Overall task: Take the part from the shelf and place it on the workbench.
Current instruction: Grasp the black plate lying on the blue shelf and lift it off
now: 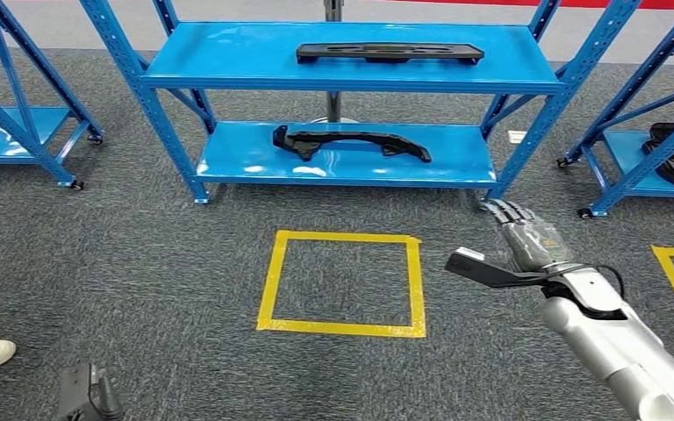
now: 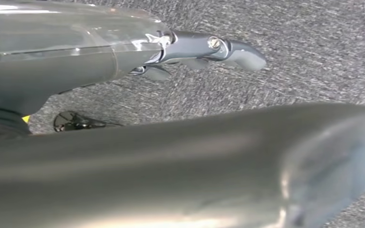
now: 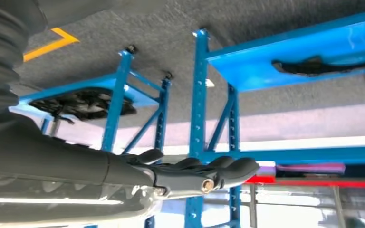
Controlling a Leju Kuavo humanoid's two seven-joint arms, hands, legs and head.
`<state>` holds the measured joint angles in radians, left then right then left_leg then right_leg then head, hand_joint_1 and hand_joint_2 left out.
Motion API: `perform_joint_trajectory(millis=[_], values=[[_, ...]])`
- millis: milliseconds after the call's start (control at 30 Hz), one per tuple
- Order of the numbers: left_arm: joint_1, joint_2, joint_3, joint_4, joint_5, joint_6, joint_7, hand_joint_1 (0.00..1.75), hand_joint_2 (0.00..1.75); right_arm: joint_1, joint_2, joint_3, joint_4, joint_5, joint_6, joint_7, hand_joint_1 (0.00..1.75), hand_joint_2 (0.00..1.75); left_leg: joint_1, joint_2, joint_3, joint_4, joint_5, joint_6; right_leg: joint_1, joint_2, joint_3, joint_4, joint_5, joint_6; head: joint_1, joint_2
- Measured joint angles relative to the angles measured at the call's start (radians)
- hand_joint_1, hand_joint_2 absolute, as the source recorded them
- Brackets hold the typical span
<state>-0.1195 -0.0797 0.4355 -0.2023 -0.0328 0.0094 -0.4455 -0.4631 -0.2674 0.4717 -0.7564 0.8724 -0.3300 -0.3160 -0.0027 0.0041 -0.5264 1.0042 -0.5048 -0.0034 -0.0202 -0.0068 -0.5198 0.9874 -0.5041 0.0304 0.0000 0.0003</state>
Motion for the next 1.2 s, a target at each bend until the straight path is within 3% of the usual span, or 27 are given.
perform_joint_trajectory(millis=[67,167,200,233,267,333,367,433,533,600,667,700,733,767,833,867,900,1067,1133,1200], values=[[-0.004,-0.004,0.0,0.0,-0.009,0.0,-0.005,0.0,0.0,0.019,-0.018,-0.007,-0.038,-0.01,-0.017,-0.005,0.0,1.75,0.009,0.002,0.007,-0.014,0.006,0.008,0.004,0.001,-0.021,0.038,-0.021,0.003,0.001,0.0],[-0.009,-0.007,-0.001,0.0,-0.02,-0.004,-0.007,0.0,0.0,0.058,-0.042,-0.019,-0.086,-0.02,-0.023,-0.015,0.0,1.75,0.018,0.002,0.011,-0.019,0.007,0.012,0.001,0.002,-0.13,0.23,-0.091,0.008,0.003,0.0],[-0.008,-0.007,-0.002,0.0,-0.023,-0.006,-0.006,0.0,0.0,0.073,-0.048,-0.021,-0.1,-0.022,-0.024,-0.018,0.0,1.75,0.02,0.001,0.012,-0.019,0.005,0.01,-0.002,0.002,-0.165,0.28,-0.097,0.011,0.003,0.0],[-0.008,-0.007,-0.002,0.0,-0.026,-0.007,-0.005,0.0,0.0,0.087,-0.053,-0.023,-0.112,-0.023,-0.024,-0.021,0.0,1.75,0.024,-0.001,0.013,-0.017,0.001,0.007,-0.005,0.002,-0.184,0.294,-0.082,0.014,0.003,0.0],[-0.008,-0.008,-0.002,0.0,-0.027,-0.008,-0.004,0.0,0.0,0.098,-0.057,-0.024,-0.124,-0.024,-0.025,-0.025,0.0,1.75,0.03,-0.003,0.016,-0.013,-0.004,0.0,-0.009,0.002,-0.184,0.267,-0.046,0.019,0.003,0.0],[-0.008,-0.006,-0.002,0.0,-0.028,-0.009,-0.003,0.0,0.0,0.109,-0.063,-0.026,-0.142,-0.022,-0.026,-0.029,0.0,1.75,0.04,-0.006,0.019,0.002,-0.022,-0.019,-0.02,0.002,-0.146,0.147,0.037,0.034,0.004,0.0],[-0.008,-0.005,-0.002,0.0,-0.029,-0.009,-0.003,0.0,0.0,0.111,-0.065,-0.028,-0.147,-0.021,-0.026,-0.031,0.0,1.75,0.041,-0.007,0.017,0.014,-0.032,-0.029,-0.023,0.003,-0.127,0.096,0.055,0.038,0.005,0.0],[-0.006,-0.003,-0.002,0.0,-0.029,-0.009,-0.002,0.0,0.0,0.116,-0.067,-0.03,-0.153,-0.018,-0.025,-0.032,0.0,1.75,0.037,-0.009,0.008,0.026,-0.041,-0.044,-0.023,0.005,-0.115,0.069,0.045,0.036,0.005,0.0],[-0.003,-0.004,-0.002,0.0,-0.029,-0.009,-0.003,0.0,0.0,0.118,-0.069,-0.032,-0.16,-0.014,-0.023,-0.039,0.0,1.75,0.038,-0.007,0.004,0.037,-0.048,-0.054,-0.024,0.006,-0.113,0.076,0.031,0.012,-0.001,0.0],[-0.004,-0.004,-0.002,0.0,-0.029,-0.009,-0.003,0.0,0.0,0.106,-0.068,-0.034,-0.162,-0.011,-0.019,-0.042,0.0,1.75,0.037,-0.006,-0.03,0.112,-0.081,-0.056,-0.026,0.006,-0.105,0.075,0.024,0.0,-0.003,0.0],[-0.004,-0.004,-0.002,0.0,-0.029,-0.009,-0.004,0.0,0.0,0.092,-0.067,-0.033,-0.163,-0.01,-0.016,-0.046,0.0,1.75,0.032,-0.006,-0.11,0.255,-0.128,-0.053,-0.023,0.006,-0.097,0.075,0.019,-0.008,-0.005,0.0],[-0.003,-0.004,-0.002,0.0,-0.029,-0.009,-0.004,0.0,0.0,0.087,-0.066,-0.033,-0.163,-0.01,-0.015,-0.049,0.0,1.75,0.03,-0.006,-0.148,0.314,-0.139,-0.052,-0.02,0.006,-0.093,0.075,0.015,-0.011,-0.005,0.0],[-0.003,-0.004,-0.002,0.0,-0.029,-0.009,-0.003,0.0,0.0,0.085,-0.065,-0.032,-0.163,-0.009,-0.015,-0.052,0.0,1.75,0.028,-0.006,-0.172,0.339,-0.13,-0.049,-0.019,0.006,-0.088,0.075,0.012,-0.013,-0.006,0.0],[-0.002,-0.004,-0.002,0.0,-0.03,-0.009,-0.003,0.0,0.0,0.083,-0.065,-0.031,-0.163,-0.009,-0.015,-0.054,0.0,1.75,0.027,-0.006,-0.177,0.324,-0.1,-0.046,-0.017,0.007,-0.08,0.075,0.007,-0.014,-0.006,0.0],[-0.003,-0.004,-0.002,0.0,-0.031,-0.009,-0.002,0.0,0.0,0.078,-0.064,-0.03,-0.163,-0.008,-0.015,-0.057,0.0,1.75,0.025,-0.006,-0.145,0.209,-0.013,-0.039,-0.018,0.009,-0.064,0.075,-0.004,-0.01,-0.006,0.0],[-0.003,-0.004,-0.002,0.0,-0.033,-0.009,-0.002,0.0,0.0,0.074,-0.064,-0.03,-0.163,-0.008,-0.015,-0.057,0.0,1.75,0.023,-0.007,-0.125,0.149,0.017,-0.037,-0.016,0.01,-0.058,0.075,-0.008,-0.006,-0.006,0.0],[-0.004,-0.004,-0.002,0.0,-0.034,-0.009,-0.001,0.0,0.0,0.072,-0.064,-0.029,-0.163,-0.008,-0.015,-0.058,0.0,1.75,0.022,-0.007,-0.111,0.108,0.03,-0.033,-0.014,0.011,-0.057,0.075,-0.011,-0.001,-0.006,0.0],[-0.007,-0.004,-0.002,0.0,-0.044,-0.018,0.002,0.0,0.0,0.068,-0.065,-0.024,-0.177,-0.007,-0.016,-0.052,0.0,1.75,0.02,-0.011,-0.102,0.069,0.02,-0.004,-0.012,0.01,-0.064,0.077,-0.019,0.021,-0.002,0.0],[-0.012,-0.004,-0.002,-0.001,-0.048,-0.021,0.002,0.0,0.0,0.065,-0.067,-0.023,-0.186,-0.007,-0.015,-0.048,0.0,1.75,0.021,-0.011,-0.097,0.064,0.019,0.007,-0.01,0.009,-0.112,0.165,-0.059,0.023,0.0,0.0],[-0.014,-0.004,-0.003,-0.001,-0.051,-0.023,0.002,0.0,0.0,0.066,-0.068,-0.022,-0.191,-0.007,-0.013,-0.043,0.0,1.75,0.017,-0.011,-0.094,0.063,0.014,0.016,-0.007,0.009,-0.186,0.29,-0.096,0.023,0.0,0.0]])
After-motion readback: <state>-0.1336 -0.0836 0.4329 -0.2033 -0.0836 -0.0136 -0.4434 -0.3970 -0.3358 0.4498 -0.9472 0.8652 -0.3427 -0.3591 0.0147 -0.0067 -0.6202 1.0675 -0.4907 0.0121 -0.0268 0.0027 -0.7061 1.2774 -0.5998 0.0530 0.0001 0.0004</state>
